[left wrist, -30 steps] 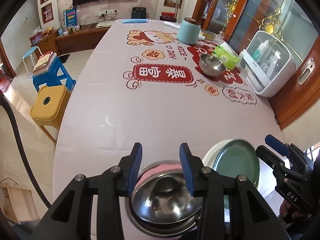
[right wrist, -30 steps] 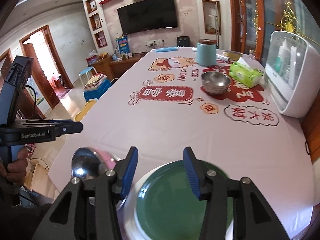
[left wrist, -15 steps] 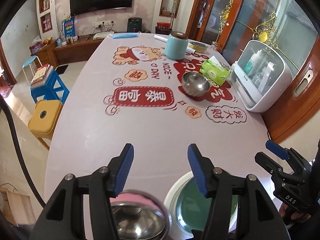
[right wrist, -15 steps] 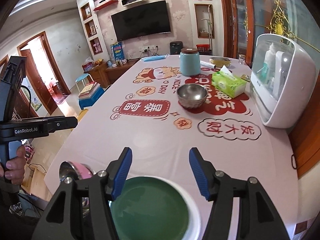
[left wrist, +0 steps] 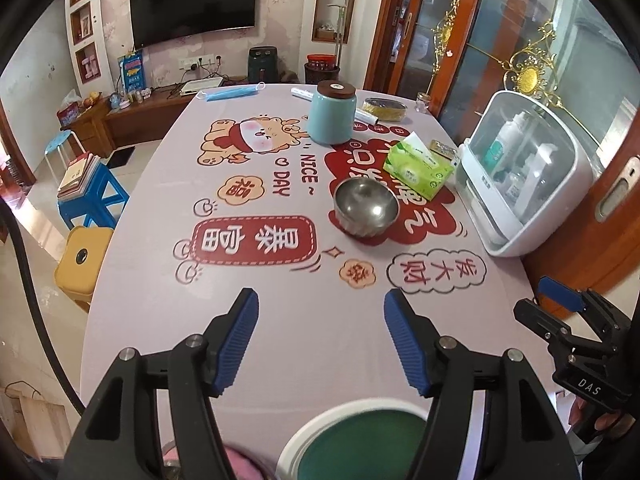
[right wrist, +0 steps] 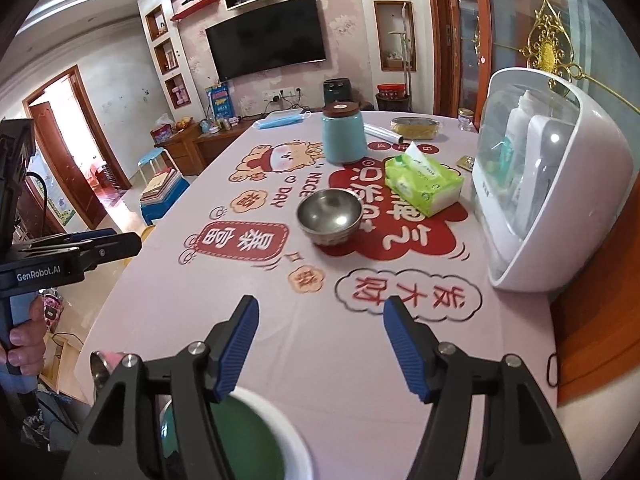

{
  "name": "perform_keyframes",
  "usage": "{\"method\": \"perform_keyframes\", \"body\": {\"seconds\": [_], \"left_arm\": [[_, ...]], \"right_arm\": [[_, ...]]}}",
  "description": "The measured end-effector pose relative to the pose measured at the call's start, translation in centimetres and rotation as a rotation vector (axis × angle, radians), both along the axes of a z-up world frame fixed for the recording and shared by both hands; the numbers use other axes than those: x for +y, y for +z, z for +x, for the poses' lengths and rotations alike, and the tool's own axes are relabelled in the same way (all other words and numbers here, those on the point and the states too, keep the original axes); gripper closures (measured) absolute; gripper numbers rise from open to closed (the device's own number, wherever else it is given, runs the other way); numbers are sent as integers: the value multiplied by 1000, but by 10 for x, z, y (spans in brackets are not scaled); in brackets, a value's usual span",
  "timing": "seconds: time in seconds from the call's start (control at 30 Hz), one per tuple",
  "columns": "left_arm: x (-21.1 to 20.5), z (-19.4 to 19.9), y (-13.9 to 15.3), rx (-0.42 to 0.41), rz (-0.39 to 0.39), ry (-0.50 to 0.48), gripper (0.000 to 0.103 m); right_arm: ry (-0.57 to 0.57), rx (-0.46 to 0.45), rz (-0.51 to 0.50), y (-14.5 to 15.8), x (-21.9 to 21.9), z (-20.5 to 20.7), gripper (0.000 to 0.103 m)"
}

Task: Organize plates and bowls

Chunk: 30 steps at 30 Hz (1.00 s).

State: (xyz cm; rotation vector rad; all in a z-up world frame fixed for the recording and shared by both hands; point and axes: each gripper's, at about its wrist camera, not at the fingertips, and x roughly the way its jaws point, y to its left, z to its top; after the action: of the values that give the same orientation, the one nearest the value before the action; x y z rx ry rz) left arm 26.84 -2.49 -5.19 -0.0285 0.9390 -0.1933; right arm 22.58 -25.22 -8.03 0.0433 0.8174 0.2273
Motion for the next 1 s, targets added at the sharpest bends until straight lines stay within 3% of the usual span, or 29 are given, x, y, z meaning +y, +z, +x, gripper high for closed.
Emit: {"method": "perform_keyframes", "body": {"seconds": [0.3,0.57,0.8,1.0], "left_arm": [[-20,58,-3,19,20,-1,38],[-38,110,-17,26,52,-31,38],[-46,152,-43,46,-6,-1,38],[-56,180,-87,105,-37,8,39]], "right_arm": [[-22,3,48,4,-26,63,37],[-11,9,47,-8,-23,111,37],[16,18,68,-42,-12,142,37],[-7,66,97,-83,-8,170,37]]}}
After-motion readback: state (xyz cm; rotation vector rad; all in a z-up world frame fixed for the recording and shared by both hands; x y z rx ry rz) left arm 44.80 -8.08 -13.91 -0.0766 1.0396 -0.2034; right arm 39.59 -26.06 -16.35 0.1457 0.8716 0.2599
